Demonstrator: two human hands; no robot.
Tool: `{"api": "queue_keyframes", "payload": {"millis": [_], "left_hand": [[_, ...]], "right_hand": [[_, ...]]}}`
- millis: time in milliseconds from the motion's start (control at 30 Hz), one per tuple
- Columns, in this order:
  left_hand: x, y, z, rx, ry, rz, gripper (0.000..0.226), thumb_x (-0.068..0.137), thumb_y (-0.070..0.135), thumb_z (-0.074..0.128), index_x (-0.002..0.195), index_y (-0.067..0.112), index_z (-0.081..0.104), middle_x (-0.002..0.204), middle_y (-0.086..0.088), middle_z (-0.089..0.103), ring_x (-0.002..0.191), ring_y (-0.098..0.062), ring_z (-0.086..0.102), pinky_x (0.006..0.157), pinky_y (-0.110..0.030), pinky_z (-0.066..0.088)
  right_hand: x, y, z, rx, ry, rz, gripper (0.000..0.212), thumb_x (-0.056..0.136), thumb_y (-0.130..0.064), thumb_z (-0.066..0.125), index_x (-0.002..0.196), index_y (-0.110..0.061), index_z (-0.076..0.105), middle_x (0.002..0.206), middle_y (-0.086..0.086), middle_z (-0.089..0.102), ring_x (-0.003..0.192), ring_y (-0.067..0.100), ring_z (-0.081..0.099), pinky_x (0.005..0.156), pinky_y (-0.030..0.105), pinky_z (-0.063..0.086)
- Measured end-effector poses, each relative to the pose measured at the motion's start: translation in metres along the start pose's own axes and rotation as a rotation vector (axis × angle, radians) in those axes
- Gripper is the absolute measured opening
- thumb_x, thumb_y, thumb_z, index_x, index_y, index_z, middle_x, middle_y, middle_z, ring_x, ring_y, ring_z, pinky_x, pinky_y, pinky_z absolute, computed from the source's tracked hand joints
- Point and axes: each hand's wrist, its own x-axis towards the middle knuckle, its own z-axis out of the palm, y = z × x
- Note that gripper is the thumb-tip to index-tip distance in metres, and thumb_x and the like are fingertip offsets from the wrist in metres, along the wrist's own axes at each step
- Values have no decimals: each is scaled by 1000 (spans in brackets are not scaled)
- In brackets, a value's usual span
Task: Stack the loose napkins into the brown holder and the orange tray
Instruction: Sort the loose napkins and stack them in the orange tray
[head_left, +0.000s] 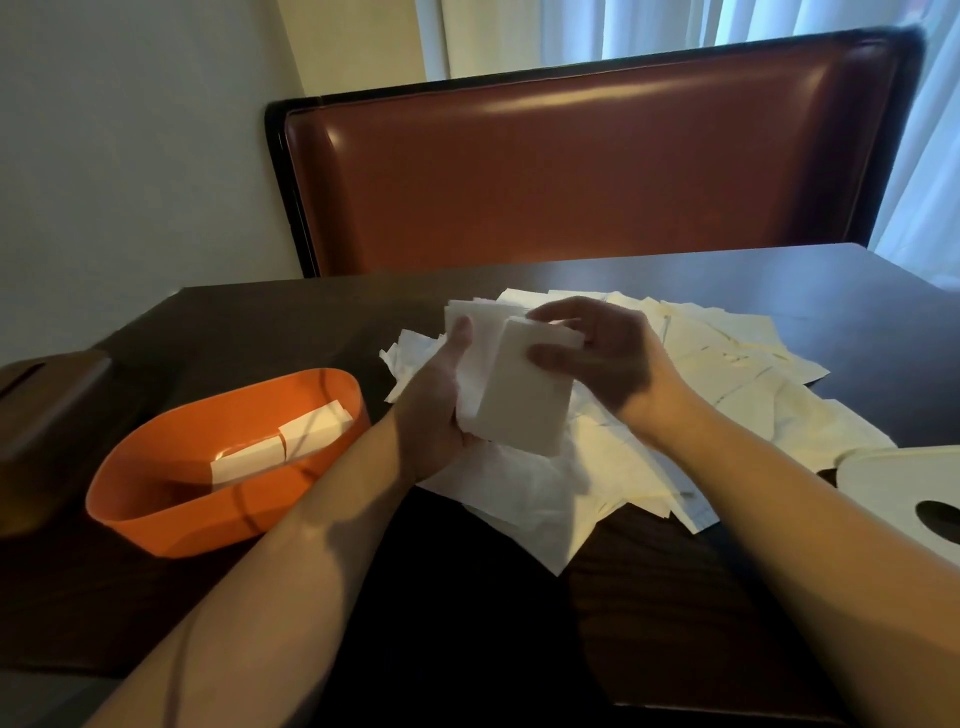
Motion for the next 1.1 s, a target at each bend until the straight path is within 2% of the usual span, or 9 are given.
{"api": "queue_keyframes", "payload": {"millis": [167, 300, 467, 567, 633, 733, 867, 1000, 1100], "left_hand": [[-3, 1, 1, 94, -150, -127, 56, 95, 68, 20, 102, 27, 58, 76, -6, 75, 64, -18, 72, 59, -32, 58], [-3, -4, -2, 101, -246, -138, 71, 90, 74, 14, 113, 24, 60, 90, -10, 73, 75, -23, 72, 62, -35, 55], [-1, -7, -2, 85, -334, -136, 78, 76, 75, 29, 125, 20, 53, 97, -15, 72, 84, -28, 72, 56, -34, 58], [-7, -6, -2, 74, -387, -100, 53, 84, 58, 40, 124, 25, 50, 97, -10, 75, 90, -28, 73, 59, -36, 59], [-13, -6, -3, 57, -425, -68, 29, 92, 37, 51, 119, 27, 50, 96, -8, 75, 91, -28, 72, 59, -34, 57], [-14, -8, -6, 48, -475, -59, 30, 90, 16, 56, 120, 18, 54, 100, -14, 71, 94, -29, 69, 59, -33, 56], [-11, -8, -4, 46, -461, -83, 27, 94, 13, 52, 121, 17, 56, 103, -18, 69, 96, -33, 67, 60, -35, 57], [-12, -9, -4, 8, -554, -140, 30, 90, 20, 52, 109, 17, 75, 115, -18, 68, 111, -37, 64, 80, -47, 57], [-13, -9, -5, -50, -621, -137, 28, 85, 21, 65, 111, 15, 74, 116, -19, 65, 111, -37, 63, 84, -51, 56]], "right_hand": [[-7, -10, 5, 10, -6, -36, 12, 84, -7, 76, 88, -17, 75, 81, -9, 73, 74, 1, 65, 68, 15, 51], [-8, -9, 14, -154, 103, -106, 23, 82, -11, 77, 81, -32, 71, 81, -17, 69, 72, -7, 62, 65, 10, 50], [-9, -6, 16, -148, 163, -133, 23, 84, -13, 76, 83, -35, 69, 83, -20, 66, 76, -10, 59, 66, 7, 48], [-8, -3, 15, -152, 165, -98, 20, 84, -14, 76, 86, -33, 70, 91, -13, 65, 85, -4, 59, 69, 12, 50], [-6, 1, 13, -153, 137, -41, 19, 84, -19, 76, 97, -32, 71, 104, -6, 64, 97, 6, 59, 78, 24, 55], [-4, 0, 11, -79, 61, 68, 42, 87, -27, 74, 127, -25, 61, 112, -5, 62, 99, 4, 61, 80, 21, 57], [-7, -5, 11, 30, -27, 158, 11, 89, -28, 70, 94, -18, 72, 83, -9, 71, 77, 5, 67, 64, 20, 57], [-8, -7, 8, 180, -31, 147, 13, 88, -25, 70, 95, -14, 73, 81, -7, 74, 80, 10, 71, 65, 27, 58], [-8, -10, 7, 242, -82, 167, 15, 88, -21, 70, 99, -11, 73, 86, -1, 74, 85, 15, 71, 71, 33, 60]]}}
